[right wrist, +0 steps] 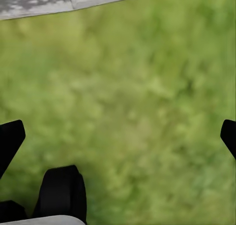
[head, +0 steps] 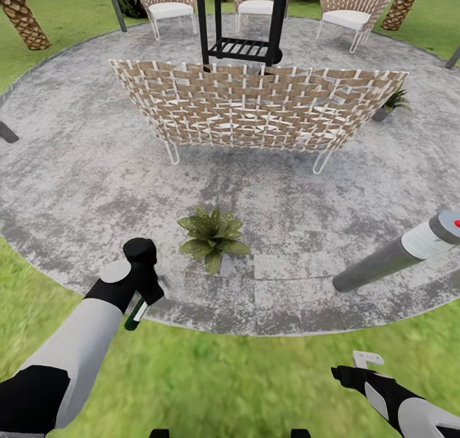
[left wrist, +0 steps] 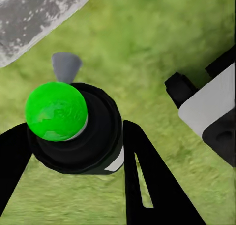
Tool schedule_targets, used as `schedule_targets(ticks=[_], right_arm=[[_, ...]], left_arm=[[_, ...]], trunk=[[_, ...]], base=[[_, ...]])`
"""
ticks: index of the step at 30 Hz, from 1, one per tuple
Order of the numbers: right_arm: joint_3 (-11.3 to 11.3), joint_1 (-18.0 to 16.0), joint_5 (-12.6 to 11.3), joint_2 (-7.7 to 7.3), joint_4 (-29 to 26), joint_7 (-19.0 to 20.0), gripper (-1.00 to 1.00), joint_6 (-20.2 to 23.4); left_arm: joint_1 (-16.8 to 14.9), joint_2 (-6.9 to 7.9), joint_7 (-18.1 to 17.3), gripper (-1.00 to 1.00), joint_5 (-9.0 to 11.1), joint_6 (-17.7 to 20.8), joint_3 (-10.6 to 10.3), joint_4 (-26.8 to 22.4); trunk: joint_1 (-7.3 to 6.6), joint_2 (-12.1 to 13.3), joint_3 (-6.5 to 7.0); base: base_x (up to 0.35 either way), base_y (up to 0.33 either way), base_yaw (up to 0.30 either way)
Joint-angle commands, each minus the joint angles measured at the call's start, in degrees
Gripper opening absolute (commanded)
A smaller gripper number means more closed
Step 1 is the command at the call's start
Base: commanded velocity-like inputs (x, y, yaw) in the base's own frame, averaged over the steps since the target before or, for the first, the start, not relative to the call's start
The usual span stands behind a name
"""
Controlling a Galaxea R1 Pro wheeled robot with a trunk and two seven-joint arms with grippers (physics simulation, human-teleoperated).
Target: Pick up the pesticide atomizer in the garden and spray insectifuge to fully cover both potted plants in the garden.
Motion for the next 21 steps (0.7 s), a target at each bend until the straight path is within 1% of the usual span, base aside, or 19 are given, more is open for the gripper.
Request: schedule_targets(ticks=[1,2,3,4,5,6,7,8,9,10,12,13,21], right_arm=[[-0.4,0.0,-0.1,-0.01,-0.1,0.3,1.00,0.2],[-0.4,0.0,-0.1,-0.01,-0.1,0.3,1.00,0.2],[-0.4,0.0,-0.1,-0.01,-0.1,0.3,1.00,0.2],[-0.4,0.0,-0.1,-0.01,0.0,0.3,1.00,0.2],[-0.4,0.0,-0.1,-0.01,0.1,0.3,1.00,0.2],[-0.4,0.0,-0.1,-0.01,0.1,0.3,1.00,0.2],[-0.4,0.0,-0.1,-0.01,0.2,0.3,1.00,0.2],[-0.4,0.0,-0.1,-0.04,0.2,0.4,1.00,0.2],[-0.4,0.0,-0.2,-0.06,0.2,0.4,1.00,0.2],[-0.4,0.0,-0.2,-0.06,0.2,0.4,1.00,0.2],[-0.4,0.0,-0.2,-0.06,0.3,0.4,1.00,0.2],[-0.4,0.0,-0.2,-0.06,0.3,0.4,1.00,0.2],[-0.5,0.0,-0.3,-0.09,0.3,0.4,1.00,0.2]], left_arm=[[0.0,0.12,-0.5,-1.00,-0.3,0.5,2.8,-1.8],[0.0,0.12,-0.5,-1.00,-0.3,0.5,5.5,-2.8],[0.0,0.12,-0.4,-1.00,-0.2,0.5,7.6,-3.4],[0.0,0.04,0.4,-1.00,-0.1,0.4,9.2,-3.6],[0.1,-0.13,2.1,-1.00,0.0,0.4,10.2,-3.7],[0.1,-0.31,3.4,-1.00,0.3,0.4,10.6,-3.7],[0.2,-0.88,5.5,-1.00,1.9,0.4,11.0,-3.7],[0.2,-1.30,7.2,-1.00,4.3,0.4,11.2,-3.7],[0.2,-1.46,8.3,-1.00,6.2,0.4,11.3,-3.7],[0.2,-1.65,11.0,-1.00,9.4,0.4,11.3,-3.7],[0.2,-1.73,12.4,-1.00,10.5,0.4,11.3,-3.5],[0.2,-1.75,12.7,-1.00,10.7,0.4,11.3,-3.5],[0.3,-1.64,13.0,-1.00,10.8,0.2,11.2,-1.0]], trunk=[[0.00,0.0,-0.04],[0.00,0.0,-0.04],[0.00,0.0,-0.04],[0.00,0.0,-0.04],[0.00,0.0,-0.04],[0.00,0.0,-0.04],[0.00,0.0,-0.04],[0.00,0.0,-0.04],[0.00,0.0,-0.04],[0.00,0.0,-0.04],[0.00,0.0,-0.04],[0.00,0.0,-0.04],[0.00,0.0,-0.04]], base=[[0.000,0.000,0.017],[0.000,0.000,0.009],[0.000,0.000,0.004],[0.000,0.000,0.002],[0.000,0.000,0.001],[0.000,0.000,0.000],[0.000,0.000,0.000],[0.000,0.000,0.000],[0.000,0.000,0.000],[0.021,0.000,0.000],[0.107,-0.009,0.000],[0.186,-0.053,0.000],[0.291,-0.133,0.000]])
